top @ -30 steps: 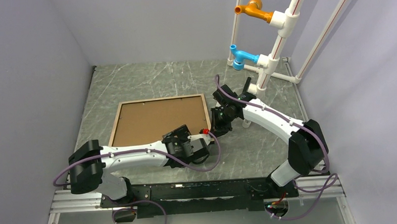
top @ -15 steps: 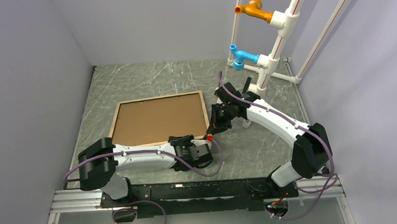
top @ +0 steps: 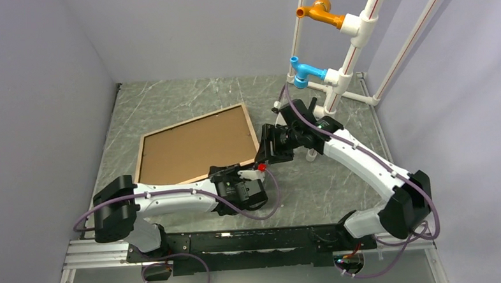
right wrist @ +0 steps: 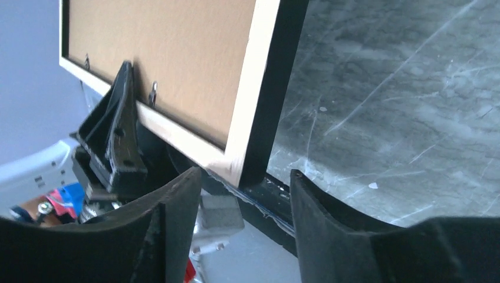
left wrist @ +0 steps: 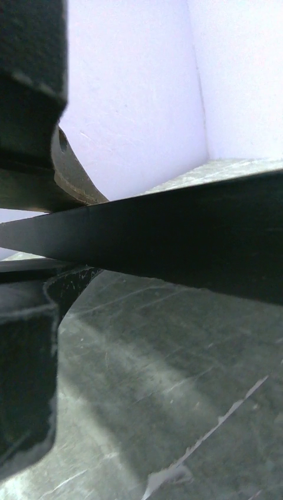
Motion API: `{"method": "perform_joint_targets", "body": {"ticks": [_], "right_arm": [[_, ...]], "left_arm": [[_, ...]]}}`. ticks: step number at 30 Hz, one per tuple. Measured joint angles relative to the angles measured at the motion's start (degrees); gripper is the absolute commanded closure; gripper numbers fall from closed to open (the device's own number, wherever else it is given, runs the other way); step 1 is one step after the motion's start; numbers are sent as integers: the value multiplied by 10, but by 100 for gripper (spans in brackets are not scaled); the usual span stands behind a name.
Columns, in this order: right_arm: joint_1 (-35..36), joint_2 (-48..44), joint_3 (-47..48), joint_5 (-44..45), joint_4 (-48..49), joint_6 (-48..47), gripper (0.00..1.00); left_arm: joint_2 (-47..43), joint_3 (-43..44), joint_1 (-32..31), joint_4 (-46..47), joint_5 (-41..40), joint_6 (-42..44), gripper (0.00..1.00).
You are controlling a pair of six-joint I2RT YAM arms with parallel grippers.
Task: Put the photo into the frame
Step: Turn over the photo frame at the center of the board.
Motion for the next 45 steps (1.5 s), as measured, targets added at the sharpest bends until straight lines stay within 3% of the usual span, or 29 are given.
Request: {"method": "perform_joint_targets", "body": {"ticks": [7,15,23,29,36,45], "right_arm": [[2,-92,-1,-3,23,-10,9],[2,-180,-25,-3,90,-21,1],[2,-242,-63,-3,165,-59,0],[2,-323,-101,-24,249,-131,3],[2,-368,-140,-75,339,-227,7],[2,-322,-141,-188,407,-356,0]], "left_arm": [[-33,24,-5,-47,-60,-37,100],[-99,39,-20,-110,-87,-68,100],[-149,66,-40,-152,-97,-89,100],[-201,71,-57,-149,-81,-56,100],[-289,78,-58,-102,11,63,100],[-350,95,-59,-83,114,139,100]]}}
